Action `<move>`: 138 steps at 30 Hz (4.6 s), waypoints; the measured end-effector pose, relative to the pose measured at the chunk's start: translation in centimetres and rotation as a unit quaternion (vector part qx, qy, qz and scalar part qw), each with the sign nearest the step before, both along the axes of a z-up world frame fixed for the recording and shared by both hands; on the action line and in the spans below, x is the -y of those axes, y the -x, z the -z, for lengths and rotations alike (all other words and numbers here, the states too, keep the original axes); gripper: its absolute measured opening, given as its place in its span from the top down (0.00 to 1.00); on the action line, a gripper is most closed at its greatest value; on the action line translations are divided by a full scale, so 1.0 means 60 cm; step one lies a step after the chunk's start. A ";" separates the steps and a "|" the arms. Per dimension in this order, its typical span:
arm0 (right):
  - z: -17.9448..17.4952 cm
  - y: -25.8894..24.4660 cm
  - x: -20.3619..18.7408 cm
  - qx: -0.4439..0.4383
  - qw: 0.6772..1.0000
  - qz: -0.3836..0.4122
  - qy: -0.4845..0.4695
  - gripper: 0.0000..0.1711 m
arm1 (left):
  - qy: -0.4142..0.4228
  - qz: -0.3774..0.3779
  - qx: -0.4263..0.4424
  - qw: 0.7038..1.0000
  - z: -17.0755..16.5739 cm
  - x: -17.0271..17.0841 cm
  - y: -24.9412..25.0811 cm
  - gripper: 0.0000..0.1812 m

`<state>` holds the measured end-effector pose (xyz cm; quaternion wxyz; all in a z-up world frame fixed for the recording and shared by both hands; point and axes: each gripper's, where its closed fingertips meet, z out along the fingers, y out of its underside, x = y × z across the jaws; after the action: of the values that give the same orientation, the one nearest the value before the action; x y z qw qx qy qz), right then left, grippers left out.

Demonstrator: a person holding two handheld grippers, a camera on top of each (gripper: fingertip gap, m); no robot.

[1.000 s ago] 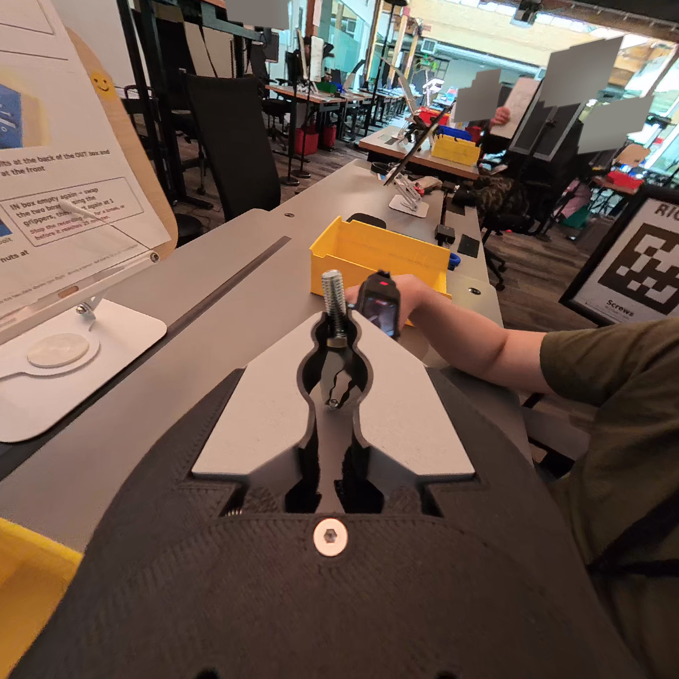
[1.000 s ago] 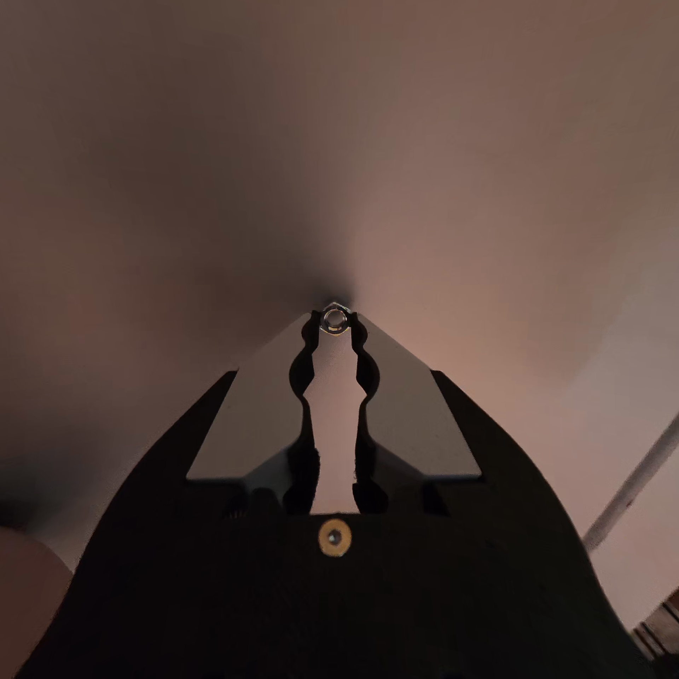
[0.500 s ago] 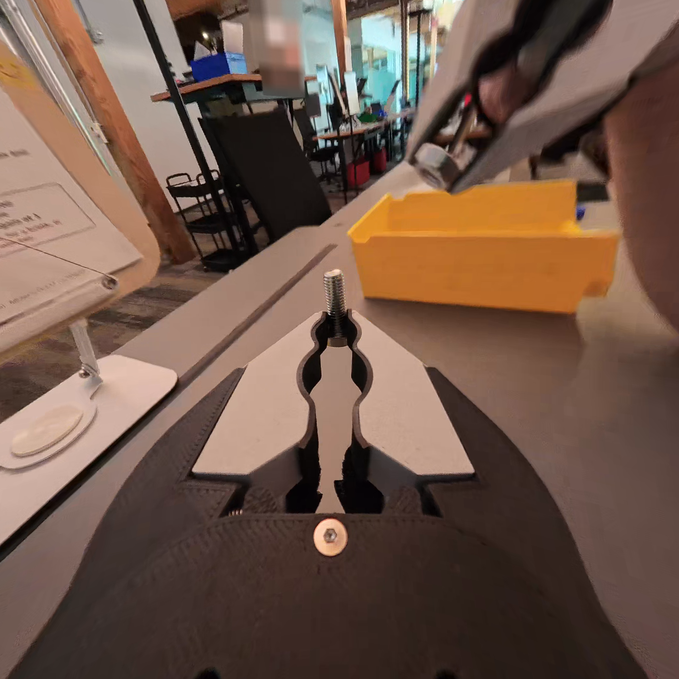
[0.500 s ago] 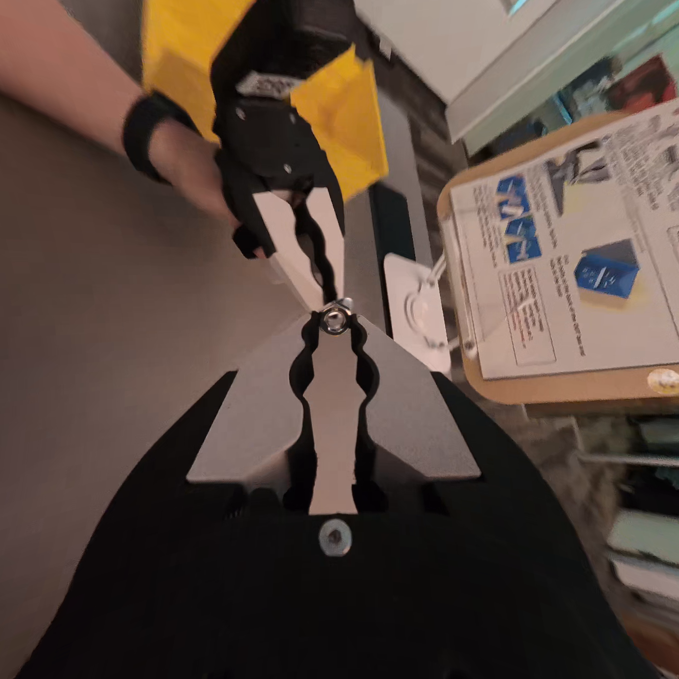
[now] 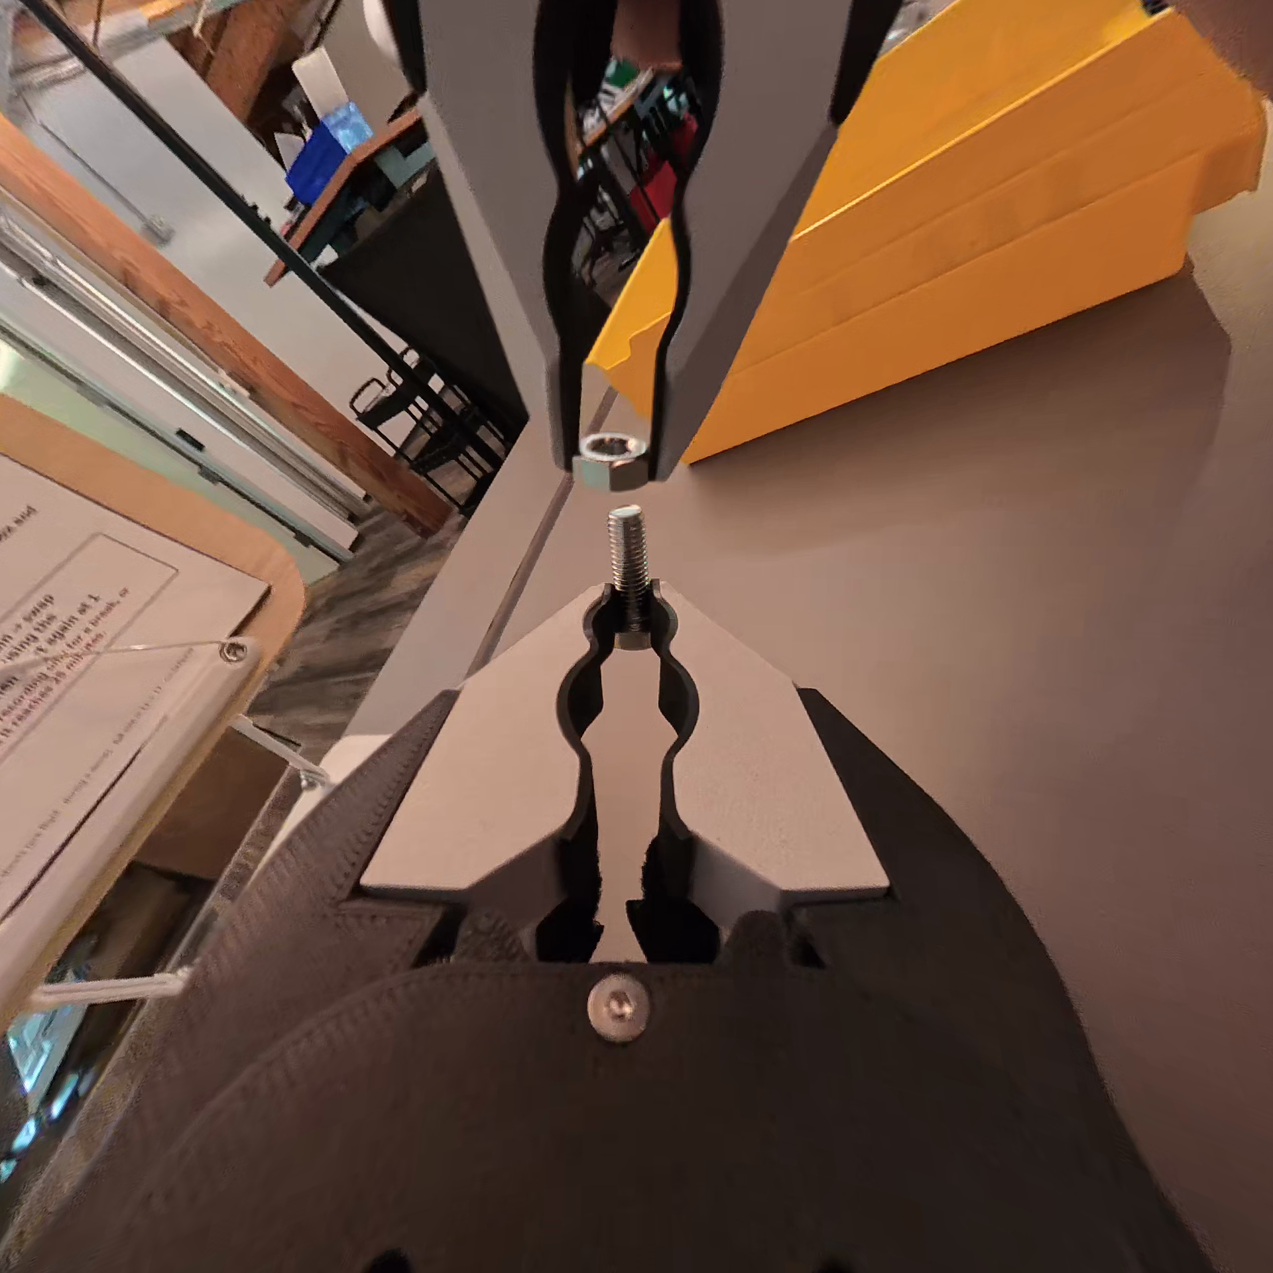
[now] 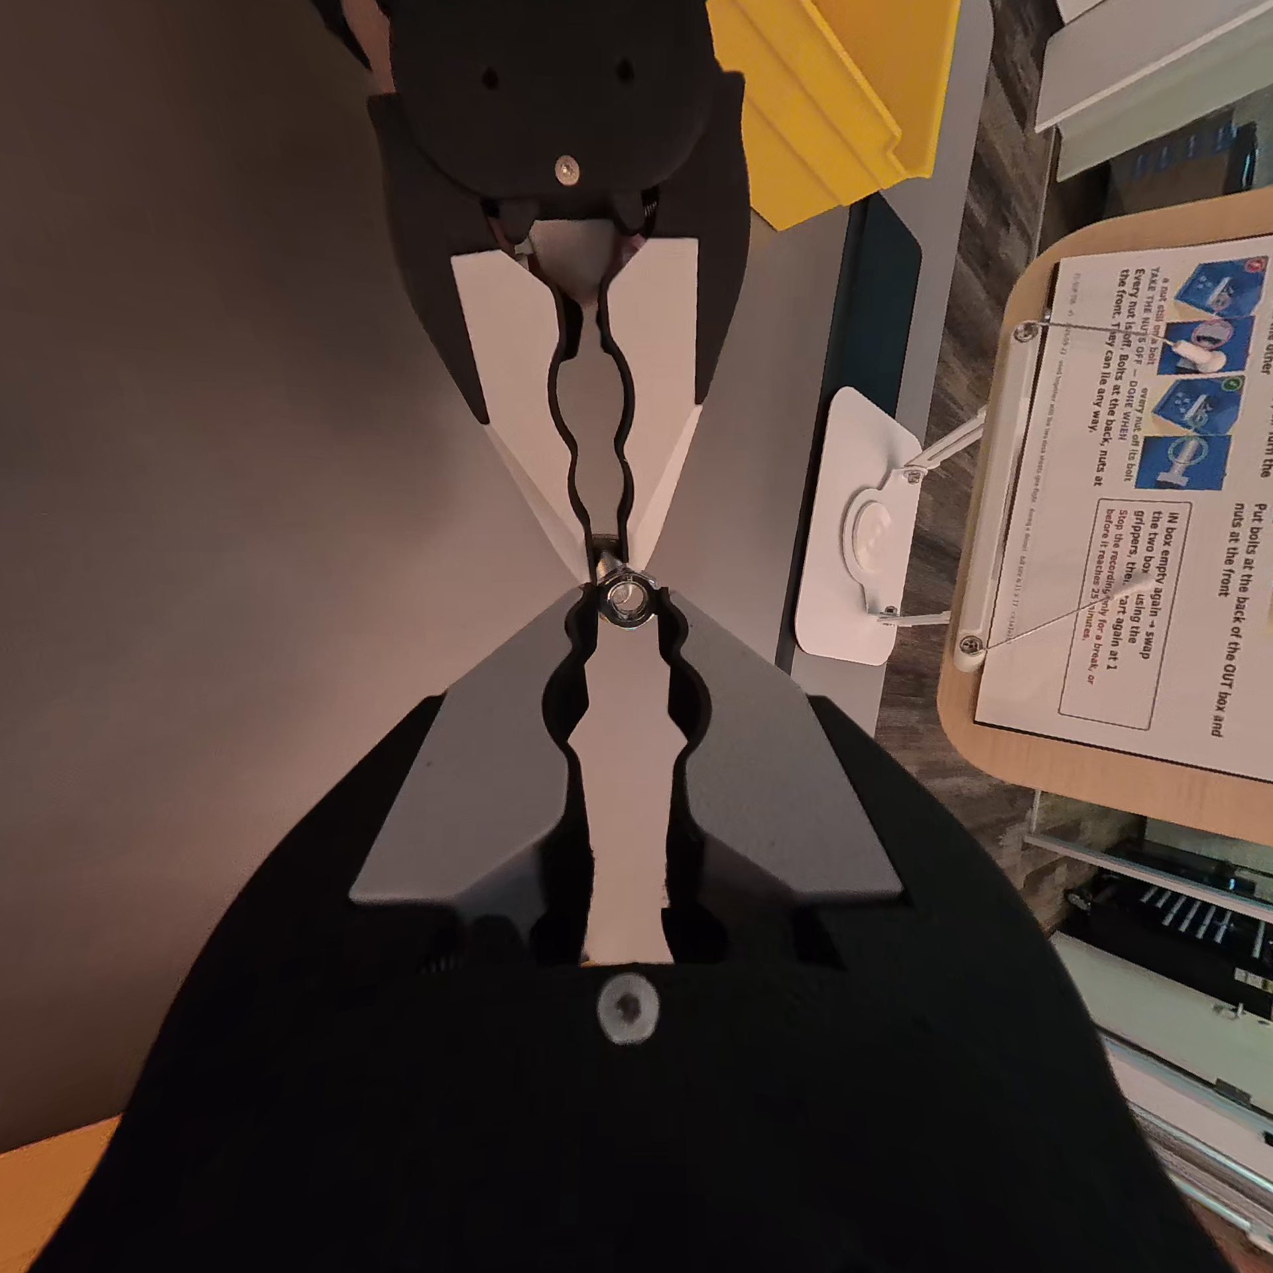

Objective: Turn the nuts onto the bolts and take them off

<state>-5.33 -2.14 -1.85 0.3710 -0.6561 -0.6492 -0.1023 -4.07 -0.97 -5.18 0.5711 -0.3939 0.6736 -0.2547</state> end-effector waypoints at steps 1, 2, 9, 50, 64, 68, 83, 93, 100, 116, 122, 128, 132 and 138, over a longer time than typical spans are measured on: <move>0.002 0.000 0.001 0.003 1.000 -0.003 -0.001 0.91 | -0.007 0.005 0.003 1.000 -0.001 0.004 0.000 0.96; 0.003 0.001 0.001 0.006 1.000 -0.005 0.000 0.91 | -0.010 0.006 0.002 1.000 -0.002 0.006 0.000 0.96; 0.015 0.001 0.002 0.025 1.000 -0.003 0.006 0.90 | -0.015 0.011 0.003 1.000 -0.005 0.009 0.002 0.96; -0.043 0.079 0.061 -0.059 0.995 -0.081 -0.013 0.91 | 0.016 0.159 -0.097 0.982 -0.058 0.076 0.075 0.96; -0.109 0.080 -0.042 -0.343 0.924 0.144 0.091 0.91 | -0.072 -0.074 -0.073 0.992 -0.125 -0.033 0.088 0.96; -0.121 0.079 -0.062 -0.419 0.880 0.193 0.118 0.91 | -0.099 -0.137 -0.065 0.983 -0.141 -0.055 0.092 0.96; -0.163 0.081 -0.073 -0.502 0.843 0.170 0.096 0.79 | 0.010 -0.125 -0.034 0.991 -0.154 -0.060 0.096 0.96; -0.219 0.106 -0.048 -0.557 0.830 0.004 0.029 0.63 | 0.267 0.001 0.065 0.961 -0.212 -0.031 0.111 0.96; -0.220 0.137 -0.028 -0.556 0.829 -0.043 0.039 0.64 | 0.286 0.015 0.083 0.954 -0.227 -0.031 0.119 0.96; -0.216 0.149 -0.024 -0.533 0.845 -0.039 0.025 0.59 | 0.301 0.019 0.082 0.950 -0.228 -0.026 0.118 0.96; -0.219 0.141 -0.013 -0.524 0.850 -0.042 0.032 0.72 | 0.312 0.008 0.087 0.946 -0.229 -0.037 0.122 0.96; -0.210 0.147 -0.026 -0.519 0.854 -0.027 0.025 0.60 | 0.312 0.018 0.077 0.947 -0.226 -0.026 0.117 0.96; -0.208 0.142 -0.027 -0.505 0.863 -0.015 0.019 0.63 | 0.321 0.015 0.077 0.944 -0.226 -0.031 0.119 0.96; -0.214 0.138 -0.032 -0.529 0.848 -0.014 0.026 0.59 | 0.332 0.020 0.082 0.939 -0.228 -0.030 0.119 0.96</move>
<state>-13.62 -0.23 10.98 0.6421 -0.6112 -0.3666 0.2823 -11.20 0.85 8.49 0.4559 -0.5253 0.5091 -0.5069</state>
